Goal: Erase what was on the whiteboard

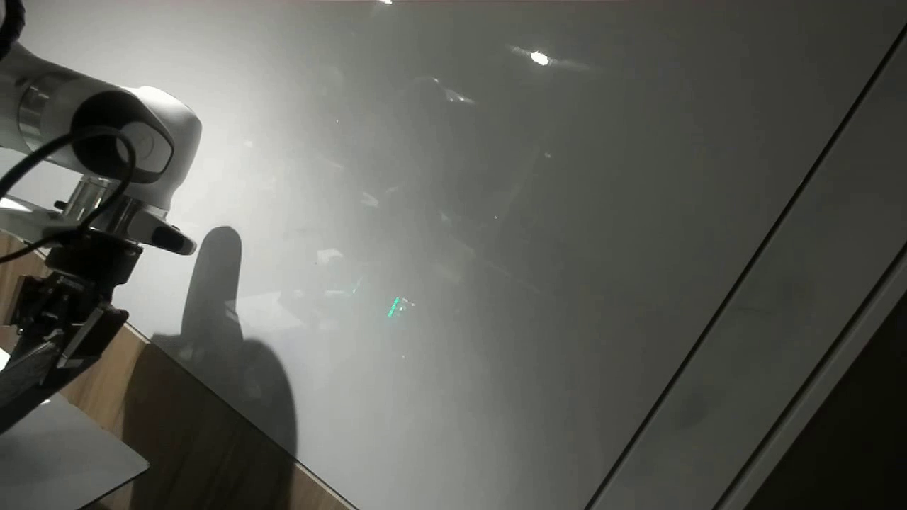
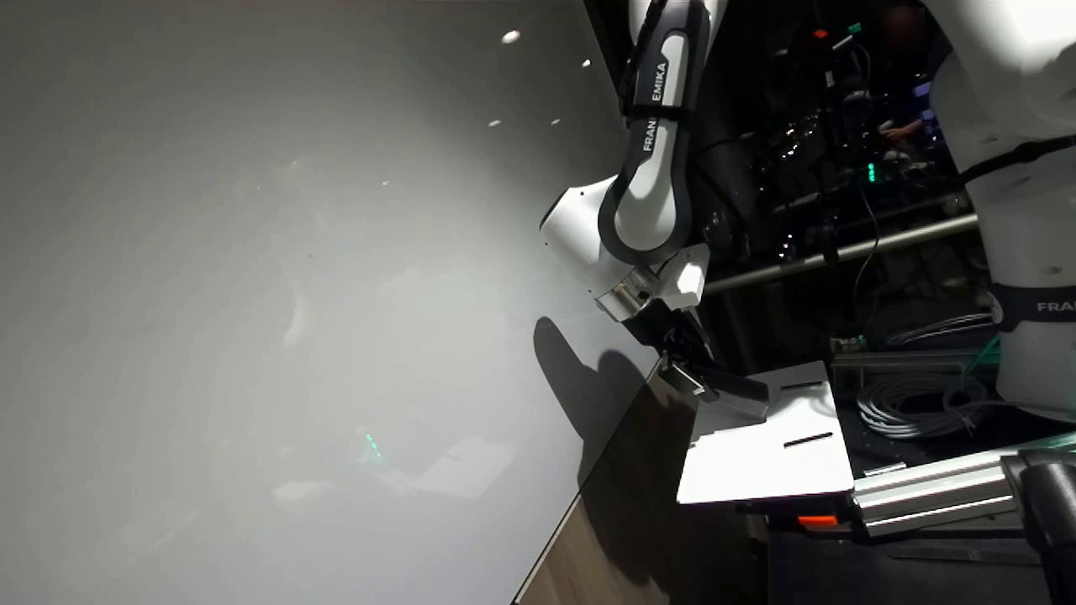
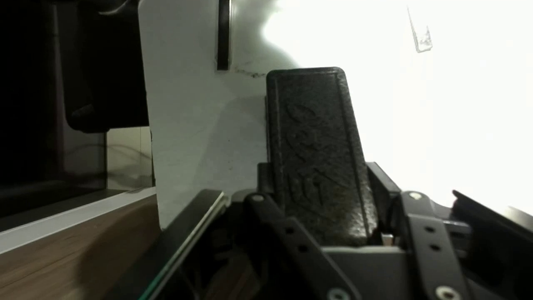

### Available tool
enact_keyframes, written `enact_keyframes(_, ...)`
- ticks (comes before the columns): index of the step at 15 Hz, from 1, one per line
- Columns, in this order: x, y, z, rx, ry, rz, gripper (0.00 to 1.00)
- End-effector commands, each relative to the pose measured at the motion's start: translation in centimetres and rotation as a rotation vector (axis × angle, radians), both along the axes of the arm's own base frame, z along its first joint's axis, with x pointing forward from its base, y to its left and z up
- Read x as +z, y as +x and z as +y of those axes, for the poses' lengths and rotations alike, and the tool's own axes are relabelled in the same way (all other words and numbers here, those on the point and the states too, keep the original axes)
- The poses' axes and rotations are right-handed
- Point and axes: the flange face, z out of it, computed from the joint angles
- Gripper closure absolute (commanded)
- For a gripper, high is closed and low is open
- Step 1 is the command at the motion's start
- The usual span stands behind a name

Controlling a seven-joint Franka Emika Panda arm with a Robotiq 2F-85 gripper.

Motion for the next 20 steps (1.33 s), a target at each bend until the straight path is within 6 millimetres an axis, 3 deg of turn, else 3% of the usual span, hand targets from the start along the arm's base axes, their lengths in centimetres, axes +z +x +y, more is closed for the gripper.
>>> enact_keyframes(1,0.2,1.2,-0.6,-0.006,0.014,-0.007,0.70)
enact_keyframes(11,-1.2,0.6,-0.8,-0.023,0.019,0.029,0.70)
enact_keyframes(12,-1.2,0.6,-0.7,-0.022,0.020,0.030,0.63)
enact_keyframes(13,-1.2,0.5,-0.7,-0.024,0.023,0.031,0.31)
enact_keyframes(14,-1.1,0.5,-0.6,-0.025,0.026,0.030,0.19)
enact_keyframes(17,-1.1,0.4,-0.6,-0.027,0.032,0.029,0.01)
enact_keyframes(20,-1.1,0.5,-0.8,-0.032,0.035,0.031,0.00)
